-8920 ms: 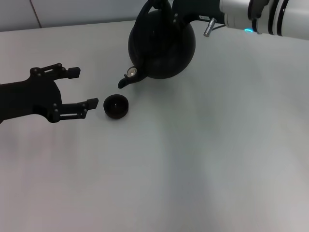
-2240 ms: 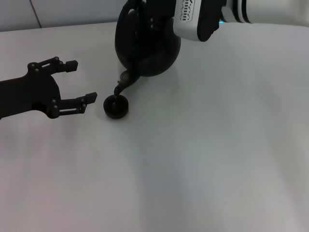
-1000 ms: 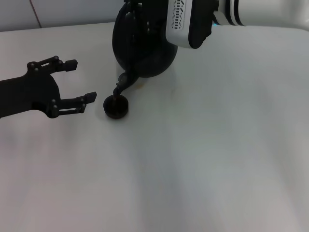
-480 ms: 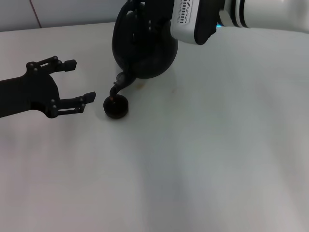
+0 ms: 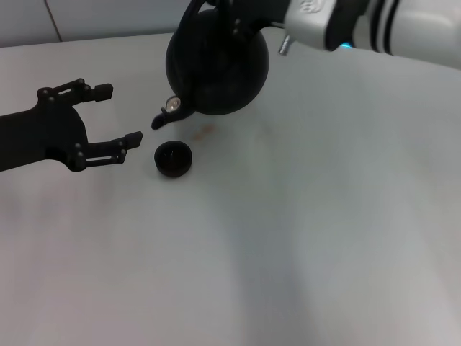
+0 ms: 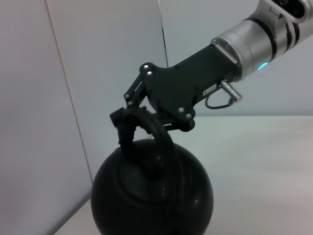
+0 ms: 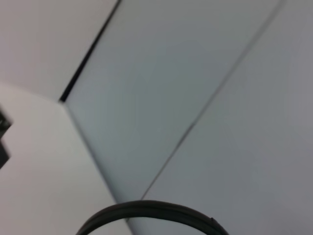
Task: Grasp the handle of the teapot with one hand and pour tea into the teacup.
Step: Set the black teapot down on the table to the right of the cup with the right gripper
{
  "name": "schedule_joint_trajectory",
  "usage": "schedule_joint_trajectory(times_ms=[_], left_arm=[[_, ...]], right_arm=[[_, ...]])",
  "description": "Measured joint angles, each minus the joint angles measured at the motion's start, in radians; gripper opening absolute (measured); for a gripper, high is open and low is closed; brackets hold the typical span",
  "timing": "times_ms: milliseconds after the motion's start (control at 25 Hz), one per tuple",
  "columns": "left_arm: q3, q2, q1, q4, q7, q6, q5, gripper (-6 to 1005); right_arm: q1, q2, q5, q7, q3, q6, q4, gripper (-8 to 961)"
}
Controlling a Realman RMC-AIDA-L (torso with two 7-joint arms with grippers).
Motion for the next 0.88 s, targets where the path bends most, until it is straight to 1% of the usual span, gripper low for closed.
schedule_joint_trajectory(times_ms=[80,120,200,280,320,360,520,560,720,880], left_arm=[[0.000,0.000,0.001,0.000,0.000,0.003,-0.014,860],[0.000,0.000,0.001,0.000,0.000,0.004,-0.018,860],[0.000,0.000,0.001,0.001,0.000,0.006,-0.021,860],[0.001,0.000,0.002,0.006,-0.002,0.009,-0.029,860],[0.002,0.000,0.003,0.009,-0.005,0.011,-0.034,860],[0.002,0.000,0.004,0.011,-0.007,0.014,-0.036,860],[0.000,0.003,0.006,0.014,-0.009,0.024,-0.049,860],[0.000,0.003,0.007,0.015,-0.010,0.029,-0.058,860],[0.000,0.003,0.008,0.018,-0.011,0.041,-0.063,860],[0.000,0.001,0.011,0.023,-0.012,0.047,-0.063,860]], right_arm=[[-0.029,0.000,0.060,0.000,0.001,0.001,-0.007,87],[-0.056,0.000,0.114,0.000,0.005,0.007,-0.011,87],[-0.066,0.000,0.135,0.000,0.006,0.009,-0.011,87],[-0.099,0.001,0.200,0.001,0.010,0.011,-0.014,87],[-0.126,0.001,0.244,0.001,0.012,0.009,-0.017,87],[-0.126,0.001,0.244,0.001,0.012,0.009,-0.017,87],[-0.190,0.002,0.308,0.005,0.023,0.003,-0.018,87],[-0.190,0.002,0.308,0.005,0.023,0.003,-0.018,87],[-0.234,0.004,0.321,0.044,0.024,0.001,-0.006,87],[-0.252,0.005,0.322,0.068,0.025,-0.014,0.012,88]])
